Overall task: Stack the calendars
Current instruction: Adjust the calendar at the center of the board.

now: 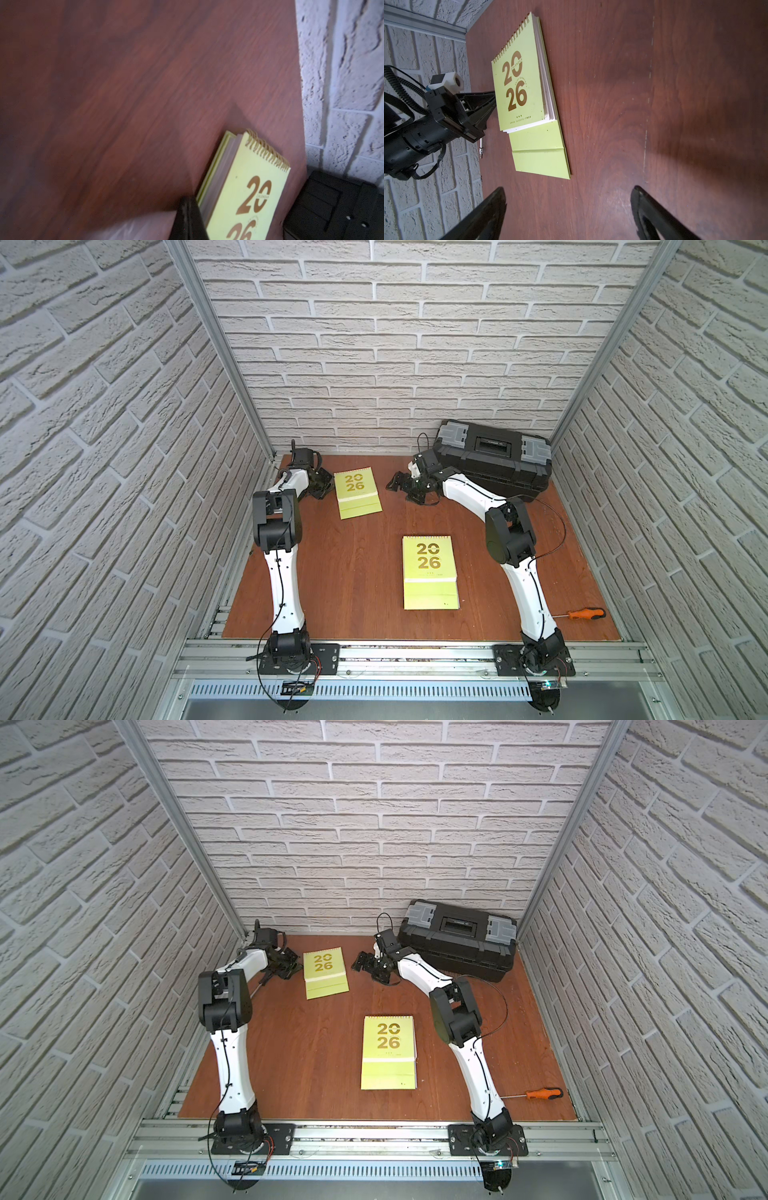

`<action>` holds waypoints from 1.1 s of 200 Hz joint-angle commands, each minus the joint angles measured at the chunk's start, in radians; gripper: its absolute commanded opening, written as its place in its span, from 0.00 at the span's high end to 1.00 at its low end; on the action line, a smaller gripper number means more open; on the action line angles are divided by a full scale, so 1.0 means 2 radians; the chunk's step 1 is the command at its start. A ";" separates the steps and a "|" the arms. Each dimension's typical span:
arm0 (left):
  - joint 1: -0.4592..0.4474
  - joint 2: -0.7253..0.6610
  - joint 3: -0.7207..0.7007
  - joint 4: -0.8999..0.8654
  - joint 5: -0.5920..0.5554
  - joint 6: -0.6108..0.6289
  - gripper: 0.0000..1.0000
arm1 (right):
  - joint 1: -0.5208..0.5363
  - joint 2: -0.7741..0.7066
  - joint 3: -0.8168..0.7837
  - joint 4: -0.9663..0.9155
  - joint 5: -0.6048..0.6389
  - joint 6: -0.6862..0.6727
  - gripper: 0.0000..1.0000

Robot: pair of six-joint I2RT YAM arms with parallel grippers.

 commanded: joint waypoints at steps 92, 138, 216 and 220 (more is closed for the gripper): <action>-0.041 0.081 0.070 -0.061 0.037 -0.009 0.94 | 0.005 0.045 0.026 0.018 -0.020 0.051 0.06; -0.052 0.069 0.042 -0.048 0.039 -0.015 0.94 | 0.011 0.074 0.055 0.019 -0.027 0.082 0.06; -0.058 0.035 -0.029 -0.017 0.044 -0.020 0.93 | 0.021 0.101 0.076 0.002 0.007 0.152 0.06; -0.058 0.034 -0.031 -0.016 0.044 -0.020 0.94 | 0.021 0.102 0.078 0.001 0.008 0.154 0.06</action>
